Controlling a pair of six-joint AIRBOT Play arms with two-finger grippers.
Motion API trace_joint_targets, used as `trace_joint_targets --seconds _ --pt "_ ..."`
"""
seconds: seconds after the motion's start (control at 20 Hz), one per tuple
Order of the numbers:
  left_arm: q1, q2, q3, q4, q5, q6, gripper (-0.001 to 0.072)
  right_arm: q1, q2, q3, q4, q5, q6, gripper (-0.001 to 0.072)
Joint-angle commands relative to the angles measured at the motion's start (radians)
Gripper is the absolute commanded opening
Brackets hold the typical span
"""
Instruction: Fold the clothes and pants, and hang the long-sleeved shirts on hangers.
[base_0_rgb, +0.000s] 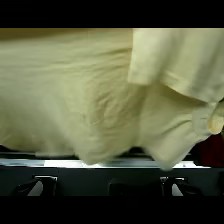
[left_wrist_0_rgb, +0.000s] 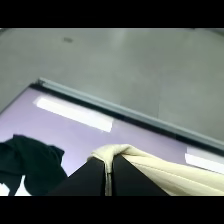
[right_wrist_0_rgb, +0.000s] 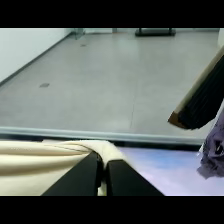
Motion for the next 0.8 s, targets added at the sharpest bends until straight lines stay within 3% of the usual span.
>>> trace_joint_targets --seconds 0.0,0.15,0.25,0.45,0.6,0.75 --pt "-0.008 -0.152 -0.069 -0.085 -0.035 0.093 0.0014 0.003 -0.177 -0.005 0.074 0.116 0.042 0.0033" --pt "-0.05 -0.394 -0.108 -0.091 -0.021 0.169 0.0014 0.075 -0.42 -0.006 0.05 0.196 0.066 0.0033" --pt "-0.08 -0.576 -0.108 -0.09 -0.005 0.177 0.0013 0.151 -0.575 -0.034 0.003 0.166 0.065 0.0033" --pt "-0.124 -0.863 -0.106 -0.09 0.145 0.175 0.0013 0.257 -0.863 -0.047 -0.267 0.048 0.171 0.0033" --pt "-0.142 -0.978 -0.106 -0.09 0.24 0.175 0.0014 0.259 -1.011 -0.047 -0.266 -0.067 0.216 0.0033" --pt "-0.143 -1.022 -0.106 -0.09 0.248 0.175 0.0014 0.256 -1.071 -0.047 -0.288 -0.108 0.234 0.0033"
